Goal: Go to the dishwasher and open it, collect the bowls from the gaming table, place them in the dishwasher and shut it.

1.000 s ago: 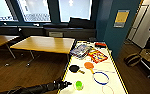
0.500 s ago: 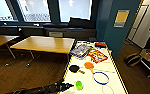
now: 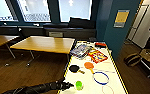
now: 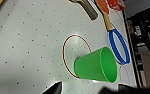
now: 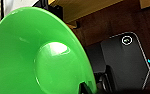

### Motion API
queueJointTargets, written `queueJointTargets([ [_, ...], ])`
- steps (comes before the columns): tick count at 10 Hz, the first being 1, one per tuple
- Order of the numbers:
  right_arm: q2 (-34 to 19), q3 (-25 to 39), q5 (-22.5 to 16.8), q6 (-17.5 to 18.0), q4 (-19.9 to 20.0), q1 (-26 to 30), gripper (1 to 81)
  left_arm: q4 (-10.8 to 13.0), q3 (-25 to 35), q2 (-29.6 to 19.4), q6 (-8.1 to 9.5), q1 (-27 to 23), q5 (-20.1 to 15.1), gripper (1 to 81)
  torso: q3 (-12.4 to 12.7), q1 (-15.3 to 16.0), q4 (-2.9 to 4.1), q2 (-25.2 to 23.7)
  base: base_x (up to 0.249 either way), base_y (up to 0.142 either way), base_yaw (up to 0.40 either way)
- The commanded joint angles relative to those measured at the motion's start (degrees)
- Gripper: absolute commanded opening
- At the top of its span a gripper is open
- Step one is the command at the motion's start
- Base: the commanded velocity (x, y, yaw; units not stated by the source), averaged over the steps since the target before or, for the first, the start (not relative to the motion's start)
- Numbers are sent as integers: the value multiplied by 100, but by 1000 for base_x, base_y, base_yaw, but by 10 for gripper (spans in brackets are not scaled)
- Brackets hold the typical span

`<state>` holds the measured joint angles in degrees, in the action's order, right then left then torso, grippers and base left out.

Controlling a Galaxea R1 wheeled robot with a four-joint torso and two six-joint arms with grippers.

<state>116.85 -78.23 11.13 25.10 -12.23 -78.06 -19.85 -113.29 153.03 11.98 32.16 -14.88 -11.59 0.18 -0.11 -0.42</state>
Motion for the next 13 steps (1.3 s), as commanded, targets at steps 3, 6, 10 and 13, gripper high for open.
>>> queueJointTargets([
  [3, -176, 45, -217, -5, -131, 294, 10, -72, 78, -79, 23, -1075, -366, 811, 0, 0, 0, 0, 0, 0, 0],
  [6, -176, 45, -260, -5, -122, 312, 10, -54, -281, 219, 164, -1286, -735, 811, -2, 0, 0, 0, 0, 0, 0],
  [10, -168, 45, -260, -5, -131, 312, 10, -63, -1020, 730, 340, -1409, -1139, 811, -2, 0, 0, 0, 0, 0, 0],
  [13, -124, -7, -269, -5, -131, 312, 10, -37, -1064, 835, 340, -1409, -1139, 811, -2, 2, 0, 2, 0, 0, 0],
])
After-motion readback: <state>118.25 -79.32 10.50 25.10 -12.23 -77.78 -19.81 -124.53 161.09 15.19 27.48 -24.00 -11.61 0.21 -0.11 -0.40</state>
